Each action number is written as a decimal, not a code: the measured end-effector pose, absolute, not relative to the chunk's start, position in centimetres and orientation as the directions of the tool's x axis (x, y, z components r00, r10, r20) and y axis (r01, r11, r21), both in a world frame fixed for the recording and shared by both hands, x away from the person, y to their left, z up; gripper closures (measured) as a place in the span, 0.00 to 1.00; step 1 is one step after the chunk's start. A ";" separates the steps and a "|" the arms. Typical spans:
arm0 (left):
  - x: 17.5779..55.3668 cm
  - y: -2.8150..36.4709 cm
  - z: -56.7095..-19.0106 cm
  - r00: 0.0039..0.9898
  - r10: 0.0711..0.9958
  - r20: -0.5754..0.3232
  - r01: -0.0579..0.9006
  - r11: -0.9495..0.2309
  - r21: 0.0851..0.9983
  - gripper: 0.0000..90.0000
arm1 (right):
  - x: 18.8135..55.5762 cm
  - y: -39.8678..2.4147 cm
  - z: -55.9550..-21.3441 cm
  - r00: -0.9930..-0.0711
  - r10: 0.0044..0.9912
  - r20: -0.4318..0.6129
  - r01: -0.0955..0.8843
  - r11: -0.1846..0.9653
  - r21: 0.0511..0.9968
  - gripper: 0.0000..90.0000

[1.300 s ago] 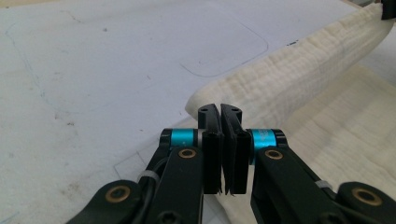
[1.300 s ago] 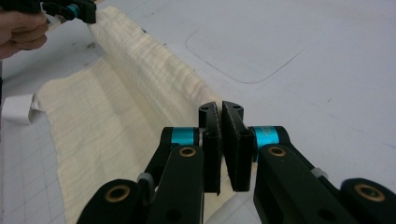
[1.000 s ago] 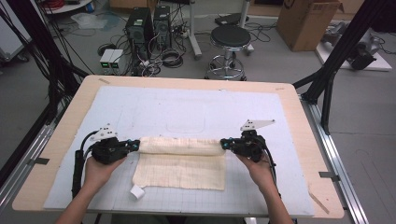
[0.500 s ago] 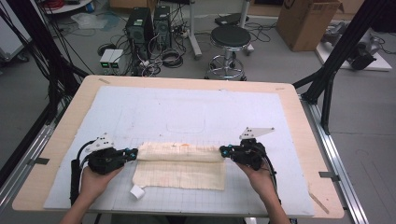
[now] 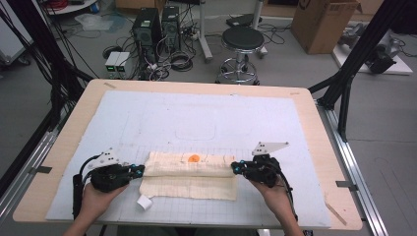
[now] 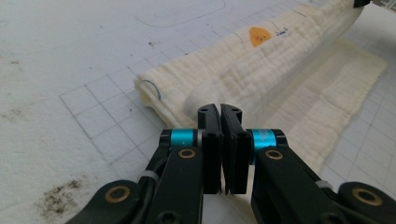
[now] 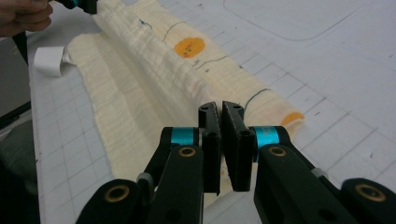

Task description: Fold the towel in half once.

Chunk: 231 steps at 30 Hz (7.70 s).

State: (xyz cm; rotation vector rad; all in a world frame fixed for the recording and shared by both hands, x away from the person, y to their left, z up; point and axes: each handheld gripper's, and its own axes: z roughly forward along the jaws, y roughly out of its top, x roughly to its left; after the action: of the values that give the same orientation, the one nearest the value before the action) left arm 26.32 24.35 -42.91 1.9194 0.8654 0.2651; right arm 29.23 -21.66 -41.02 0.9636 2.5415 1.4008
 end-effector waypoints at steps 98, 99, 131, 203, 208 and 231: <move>24.8 22.2 -44.4 0.826 0.552 -0.111 0.420 -0.473 0.775 0.92 | 26.0 -20.0 -44.2 -0.899 0.385 0.207 0.411 0.581 0.702 0.91; 24.9 22.4 -44.4 0.827 0.551 -0.116 0.422 -0.471 0.774 0.92 | 26.0 -20.1 -44.2 -0.900 0.385 0.206 0.409 0.579 0.706 0.91; 26.2 22.7 -43.1 0.791 0.592 -0.153 0.425 -0.352 0.834 0.88 | 27.2 -19.8 -42.3 -0.864 0.458 0.208 0.422 0.436 0.795 0.93; 33.9 20.6 -44.0 0.681 0.717 -0.152 0.561 -0.377 0.737 0.99 | 34.4 -19.2 -44.1 -0.738 0.635 0.231 0.586 0.432 0.686 1.00; 33.8 20.9 -44.0 0.682 0.716 -0.148 0.560 -0.381 0.736 0.99 | 34.3 -19.9 -44.1 -0.734 0.639 0.228 0.587 0.429 0.686 1.00; 31.4 21.7 -42.4 0.716 0.681 -0.154 0.476 -0.314 0.822 0.85 | 32.8 -20.7 -42.6 -0.759 0.608 0.232 0.525 0.361 0.771 0.81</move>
State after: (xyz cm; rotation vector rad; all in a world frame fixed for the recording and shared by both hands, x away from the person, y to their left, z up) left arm 31.44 21.71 -42.35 1.9751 0.8859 0.2738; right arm 32.83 -20.68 -42.58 1.0496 2.5140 1.3696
